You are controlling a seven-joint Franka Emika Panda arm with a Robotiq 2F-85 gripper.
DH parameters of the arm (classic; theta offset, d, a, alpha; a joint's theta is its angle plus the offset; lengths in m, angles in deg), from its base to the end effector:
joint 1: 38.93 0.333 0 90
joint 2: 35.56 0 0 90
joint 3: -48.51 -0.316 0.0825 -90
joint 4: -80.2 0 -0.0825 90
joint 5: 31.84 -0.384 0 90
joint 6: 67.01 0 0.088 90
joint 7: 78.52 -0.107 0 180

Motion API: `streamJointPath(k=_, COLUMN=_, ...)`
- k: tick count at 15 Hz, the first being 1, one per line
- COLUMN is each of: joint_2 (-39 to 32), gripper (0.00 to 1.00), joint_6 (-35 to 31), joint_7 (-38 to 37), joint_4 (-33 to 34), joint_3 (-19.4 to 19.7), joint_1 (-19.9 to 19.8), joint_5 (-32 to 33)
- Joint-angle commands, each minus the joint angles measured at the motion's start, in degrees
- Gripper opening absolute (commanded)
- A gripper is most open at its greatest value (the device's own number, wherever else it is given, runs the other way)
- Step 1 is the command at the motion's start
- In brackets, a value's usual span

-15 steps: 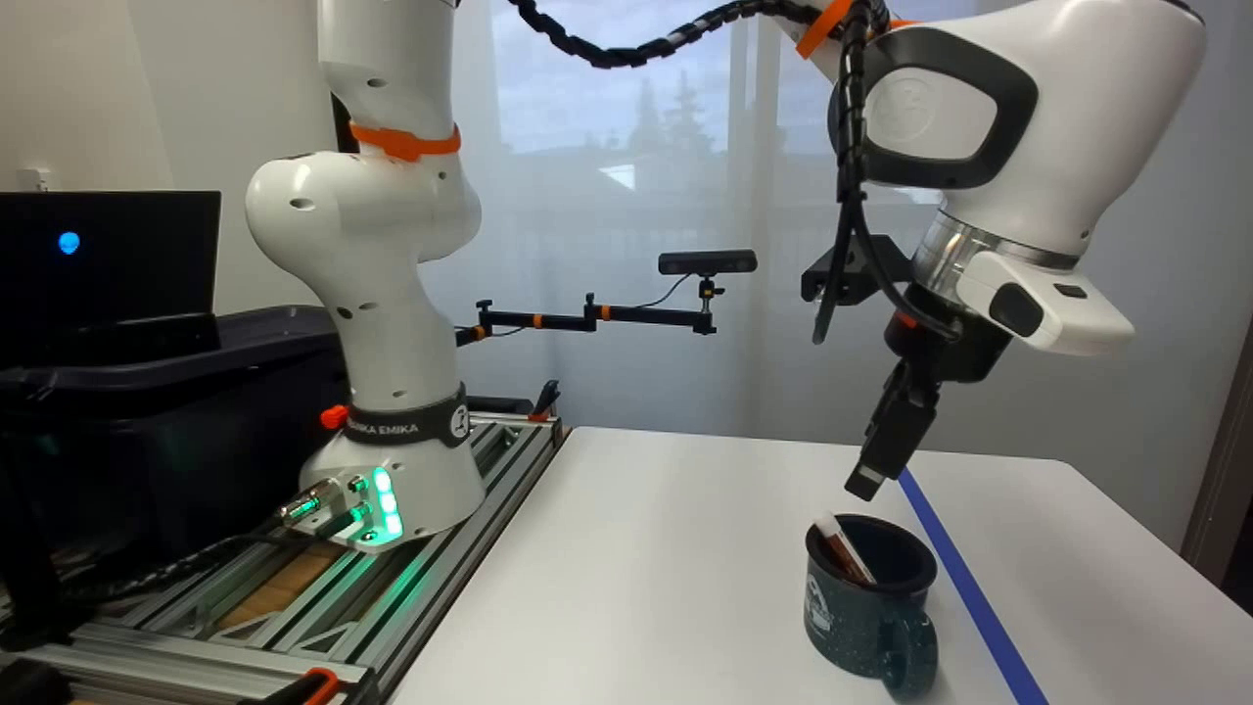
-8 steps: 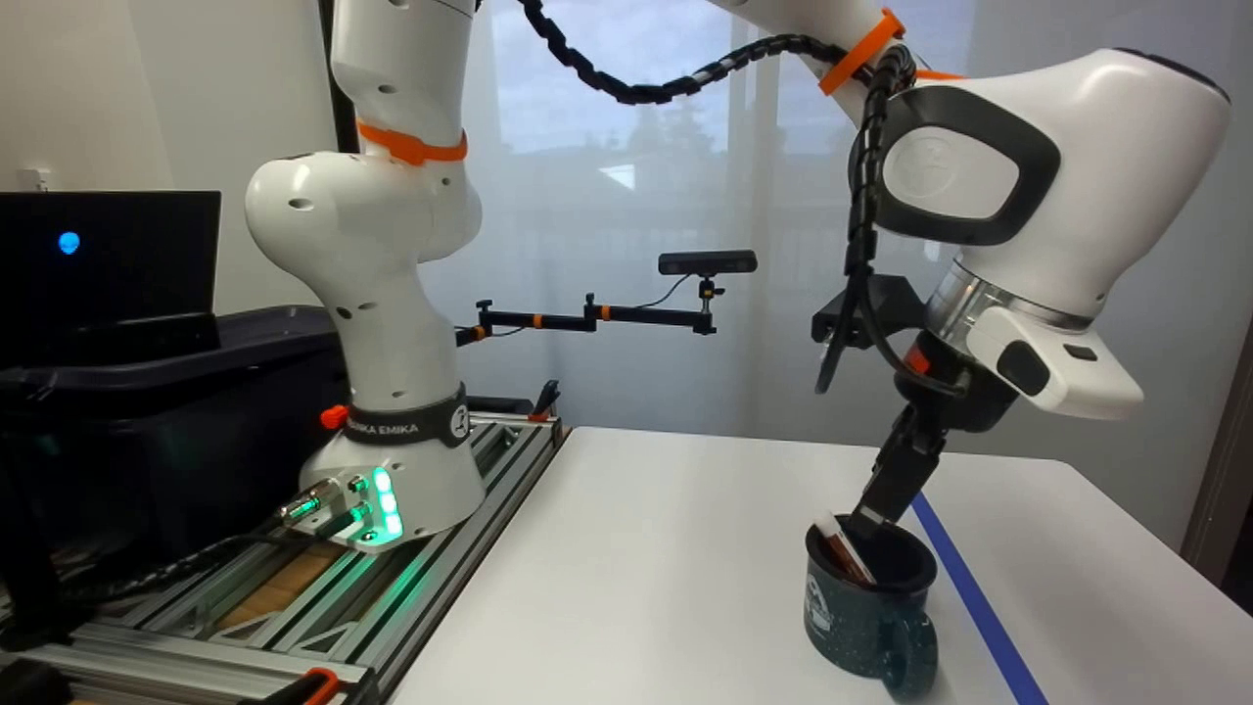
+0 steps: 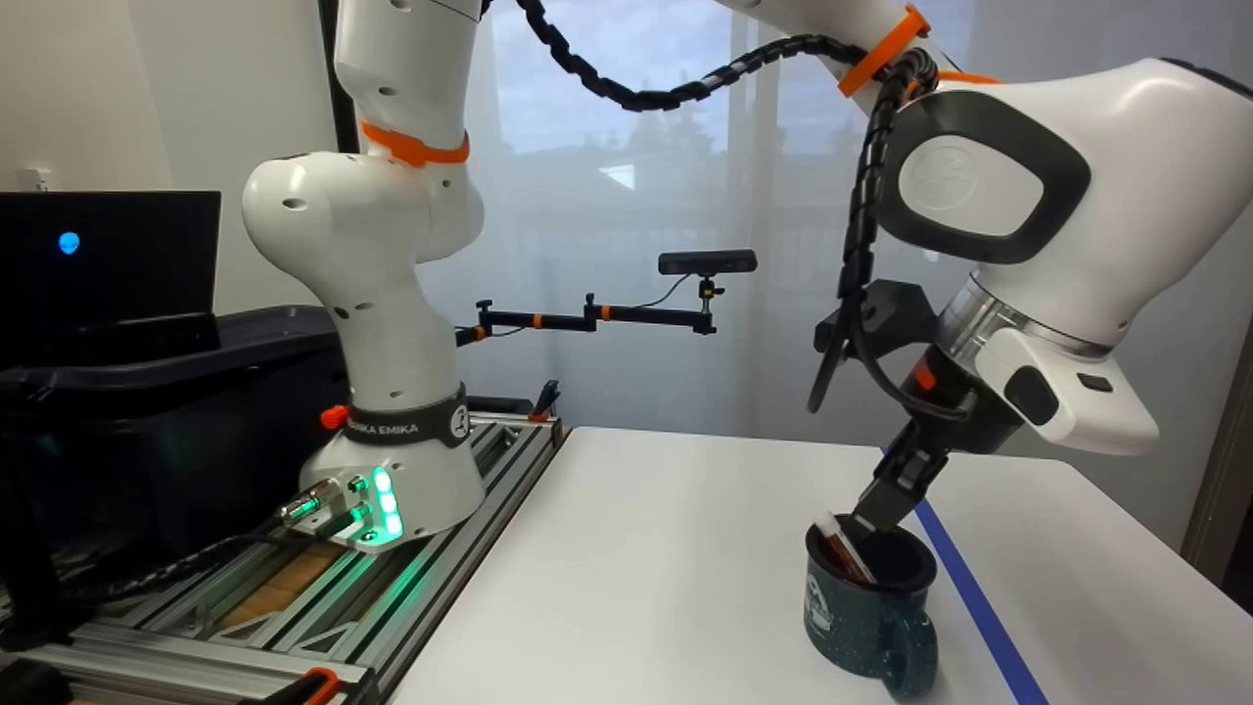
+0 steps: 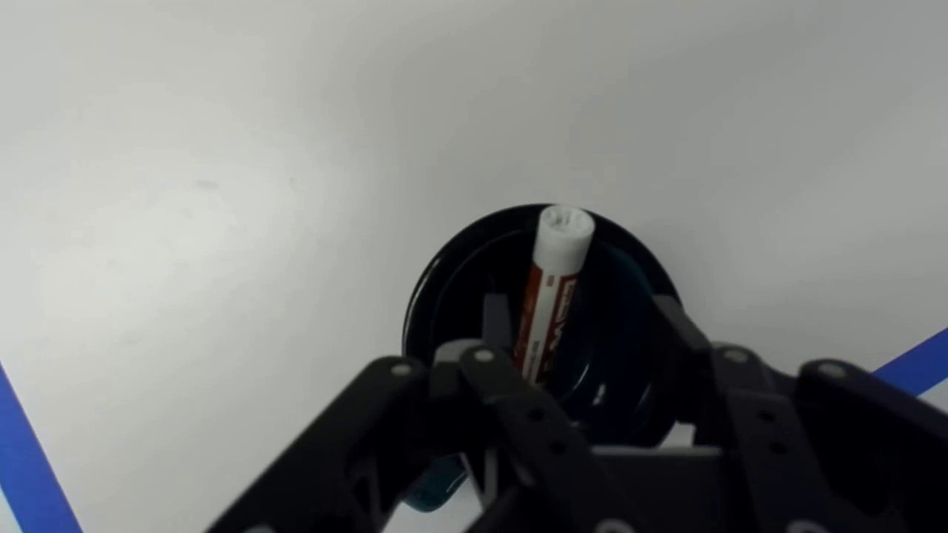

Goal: Remove the marker from the cup

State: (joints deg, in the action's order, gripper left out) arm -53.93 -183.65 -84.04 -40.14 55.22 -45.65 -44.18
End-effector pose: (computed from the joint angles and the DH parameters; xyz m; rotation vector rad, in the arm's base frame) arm 0.5238 -0.1129 0.2422 -2.8526 0.6768 0.5482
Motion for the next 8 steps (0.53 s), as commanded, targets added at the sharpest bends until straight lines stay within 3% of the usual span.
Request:
streamJointPath(k=1, joint_2=-1.35, gripper=0.23, joint_6=2.51, joint_7=0.18, joint_4=1.7, joint_3=-0.65, joint_1=-0.79, joint_5=-1.81)
streamJointPath(k=4, joint_2=-2.29, gripper=0.2, joint_6=2.78, joint_7=0.0, joint_4=1.82, joint_3=-0.85, joint_1=-0.58, joint_5=-1.69)
streamJointPath(k=5, joint_2=-2.55, gripper=0.28, joint_6=2.84, joint_7=-0.03, joint_4=1.78, joint_3=-0.92, joint_1=-0.56, joint_5=-1.6)
streamJointPath(k=7, joint_2=-3.11, gripper=0.34, joint_6=2.95, joint_7=0.0, joint_4=1.85, joint_3=-1.11, joint_1=-0.58, joint_5=-1.63)
streamJointPath(k=8, joint_2=-3.39, gripper=0.32, joint_6=2.97, joint_7=-0.02, joint_4=1.88, joint_3=-1.16, joint_1=-0.6, joint_5=-1.6)
